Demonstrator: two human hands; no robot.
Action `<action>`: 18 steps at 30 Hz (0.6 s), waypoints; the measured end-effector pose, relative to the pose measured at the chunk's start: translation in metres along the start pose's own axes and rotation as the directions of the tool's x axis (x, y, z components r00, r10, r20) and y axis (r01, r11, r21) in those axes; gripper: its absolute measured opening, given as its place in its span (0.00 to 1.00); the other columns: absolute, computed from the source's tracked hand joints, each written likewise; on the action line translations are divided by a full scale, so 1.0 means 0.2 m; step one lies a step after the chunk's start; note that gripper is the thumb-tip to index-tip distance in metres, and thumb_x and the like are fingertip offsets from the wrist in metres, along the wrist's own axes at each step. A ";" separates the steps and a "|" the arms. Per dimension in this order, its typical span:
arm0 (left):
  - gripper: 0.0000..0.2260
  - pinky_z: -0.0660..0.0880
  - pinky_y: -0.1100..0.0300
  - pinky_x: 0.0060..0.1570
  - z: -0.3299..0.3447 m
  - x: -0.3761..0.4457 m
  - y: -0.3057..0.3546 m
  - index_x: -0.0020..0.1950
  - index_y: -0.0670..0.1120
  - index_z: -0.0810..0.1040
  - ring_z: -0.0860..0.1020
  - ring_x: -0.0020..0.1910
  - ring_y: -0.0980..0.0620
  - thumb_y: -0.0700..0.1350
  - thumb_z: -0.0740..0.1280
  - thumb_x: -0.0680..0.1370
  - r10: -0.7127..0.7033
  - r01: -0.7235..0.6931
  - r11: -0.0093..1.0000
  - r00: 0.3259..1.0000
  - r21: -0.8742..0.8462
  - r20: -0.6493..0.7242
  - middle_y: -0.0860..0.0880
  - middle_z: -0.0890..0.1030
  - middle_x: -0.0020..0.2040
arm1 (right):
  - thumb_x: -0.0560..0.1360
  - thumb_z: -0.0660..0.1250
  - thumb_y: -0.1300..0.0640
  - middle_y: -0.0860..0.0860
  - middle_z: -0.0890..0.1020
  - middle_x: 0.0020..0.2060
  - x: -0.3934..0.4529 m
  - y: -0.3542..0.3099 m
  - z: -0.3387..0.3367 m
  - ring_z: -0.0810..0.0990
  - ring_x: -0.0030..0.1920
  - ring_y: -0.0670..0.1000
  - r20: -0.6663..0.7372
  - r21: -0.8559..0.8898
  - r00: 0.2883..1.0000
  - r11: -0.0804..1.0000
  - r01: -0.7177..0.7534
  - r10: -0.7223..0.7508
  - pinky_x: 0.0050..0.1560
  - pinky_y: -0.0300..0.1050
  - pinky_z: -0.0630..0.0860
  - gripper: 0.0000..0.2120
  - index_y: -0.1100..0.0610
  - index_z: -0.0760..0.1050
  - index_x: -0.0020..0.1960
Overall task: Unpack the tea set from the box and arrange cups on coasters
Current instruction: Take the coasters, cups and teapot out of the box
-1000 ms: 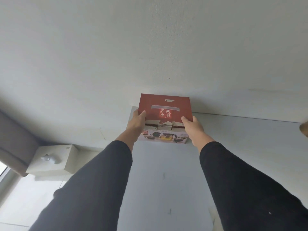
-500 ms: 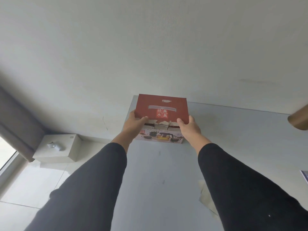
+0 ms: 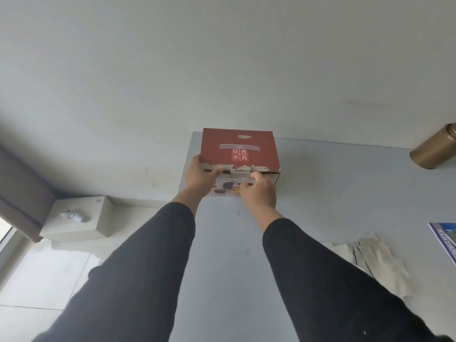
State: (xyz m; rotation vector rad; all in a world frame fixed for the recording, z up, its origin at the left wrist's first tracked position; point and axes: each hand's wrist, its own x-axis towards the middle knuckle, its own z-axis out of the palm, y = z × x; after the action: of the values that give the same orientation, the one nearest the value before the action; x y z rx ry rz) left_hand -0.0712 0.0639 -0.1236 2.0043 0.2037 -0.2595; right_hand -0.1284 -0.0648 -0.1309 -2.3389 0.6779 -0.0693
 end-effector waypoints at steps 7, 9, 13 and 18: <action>0.32 0.75 0.55 0.57 -0.01 0.02 -0.02 0.72 0.50 0.64 0.75 0.57 0.51 0.48 0.74 0.72 0.058 -0.058 0.998 0.998 -0.010 0.005 0.51 0.76 0.62 | 0.75 0.58 0.59 0.48 0.78 0.40 0.00 -0.02 -0.03 0.76 0.43 0.52 0.100 0.355 0.985 0.920 -0.166 0.139 0.38 0.40 0.70 0.09 0.51 0.76 0.44; 0.36 0.73 0.53 0.62 -0.02 0.02 -0.02 0.73 0.50 0.63 0.74 0.61 0.50 0.48 0.76 0.69 0.089 -0.089 0.996 0.996 0.003 0.000 0.52 0.74 0.64 | 0.75 0.57 0.59 0.47 0.78 0.39 0.00 -0.02 -0.05 0.75 0.42 0.51 0.076 0.325 0.990 0.936 -0.134 0.116 0.36 0.40 0.68 0.11 0.52 0.78 0.44; 0.33 0.70 0.61 0.53 -0.06 0.02 0.00 0.71 0.51 0.64 0.70 0.58 0.56 0.46 0.75 0.69 0.174 -0.174 0.983 0.985 -0.064 -0.008 0.54 0.71 0.63 | 0.76 0.58 0.58 0.53 0.78 0.41 0.02 -0.02 -0.12 0.75 0.43 0.54 -0.133 0.246 0.972 0.956 -0.156 0.193 0.40 0.41 0.67 0.09 0.56 0.76 0.43; 0.20 0.67 0.57 0.59 -0.06 0.09 0.16 0.68 0.50 0.69 0.70 0.64 0.51 0.46 0.62 0.76 0.221 -0.229 0.964 0.973 -0.138 -0.073 0.51 0.71 0.66 | 0.77 0.59 0.57 0.55 0.76 0.56 0.13 -0.04 -0.23 0.75 0.52 0.55 -0.259 0.198 0.953 0.975 -0.104 0.154 0.45 0.41 0.67 0.11 0.57 0.77 0.54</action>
State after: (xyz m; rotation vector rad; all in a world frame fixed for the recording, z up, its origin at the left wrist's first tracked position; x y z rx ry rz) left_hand -0.0444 0.0613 -0.0961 1.8707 0.0282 -0.0415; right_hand -0.1135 -0.1011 -0.0941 -2.1221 0.9187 -0.3858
